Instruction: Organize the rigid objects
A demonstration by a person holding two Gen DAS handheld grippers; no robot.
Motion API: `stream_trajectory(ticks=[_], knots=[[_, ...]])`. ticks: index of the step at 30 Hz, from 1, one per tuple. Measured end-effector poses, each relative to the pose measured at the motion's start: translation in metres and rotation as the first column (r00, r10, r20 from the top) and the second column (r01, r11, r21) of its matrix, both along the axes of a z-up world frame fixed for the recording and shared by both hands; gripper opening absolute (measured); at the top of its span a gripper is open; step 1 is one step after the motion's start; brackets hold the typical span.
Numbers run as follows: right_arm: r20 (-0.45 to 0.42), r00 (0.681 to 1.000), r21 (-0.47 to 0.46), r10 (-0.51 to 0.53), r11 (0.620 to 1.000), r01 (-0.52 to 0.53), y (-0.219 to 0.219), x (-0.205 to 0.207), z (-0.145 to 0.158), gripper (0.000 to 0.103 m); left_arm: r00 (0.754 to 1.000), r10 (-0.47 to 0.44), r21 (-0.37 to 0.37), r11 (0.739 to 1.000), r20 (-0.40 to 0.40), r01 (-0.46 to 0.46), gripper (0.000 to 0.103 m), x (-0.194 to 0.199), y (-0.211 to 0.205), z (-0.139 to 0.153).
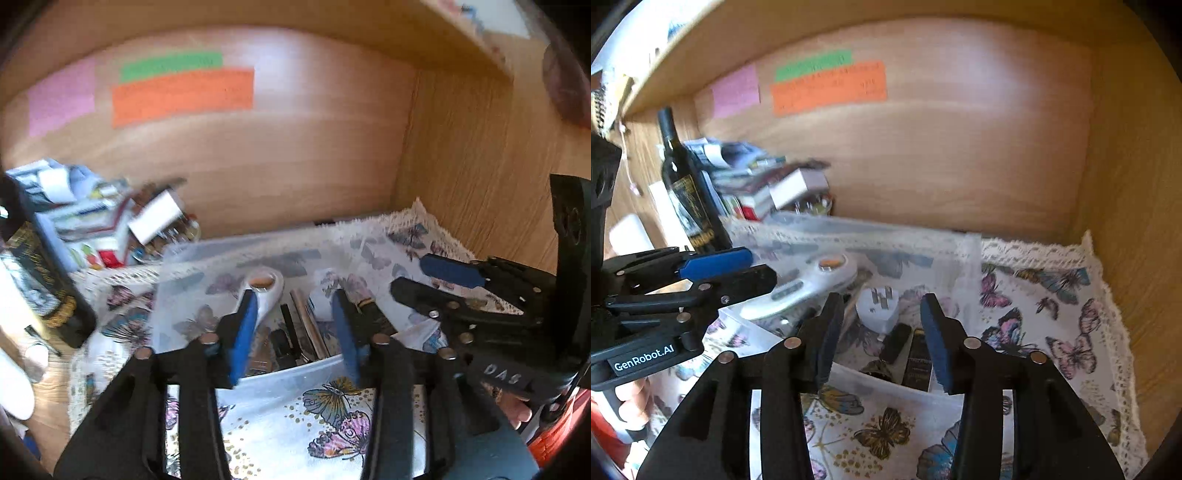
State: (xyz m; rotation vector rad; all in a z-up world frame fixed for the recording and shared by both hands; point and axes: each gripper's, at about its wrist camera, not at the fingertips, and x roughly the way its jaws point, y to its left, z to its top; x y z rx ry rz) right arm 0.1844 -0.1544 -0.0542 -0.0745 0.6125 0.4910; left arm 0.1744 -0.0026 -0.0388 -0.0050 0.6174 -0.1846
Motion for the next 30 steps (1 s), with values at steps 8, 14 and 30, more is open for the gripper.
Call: stream_trajectory(ticks=[8,14,30], knots=[[0.151,0.988,0.079,-0.023,0.997,0.011,-0.019,-0.050,0.044,0.073,0.981,0.069,0.006,0.997,0.182,-0.071,0.085,-0.063,0.006,0.039],[0.247,0.967,0.107,-0.059,0.994,0.033,-0.024,-0.081,0.062,0.087,0.956,0.099,-0.001,0.995,0.276,-0.102,0.099,-0.100,0.008,0.056],[0.320,0.944,0.141,-0.081,0.989,0.037,-0.030,-0.113,0.075,0.100,0.929,0.113,-0.014,0.993,0.352,-0.115,0.102,-0.132,0.003,0.071]])
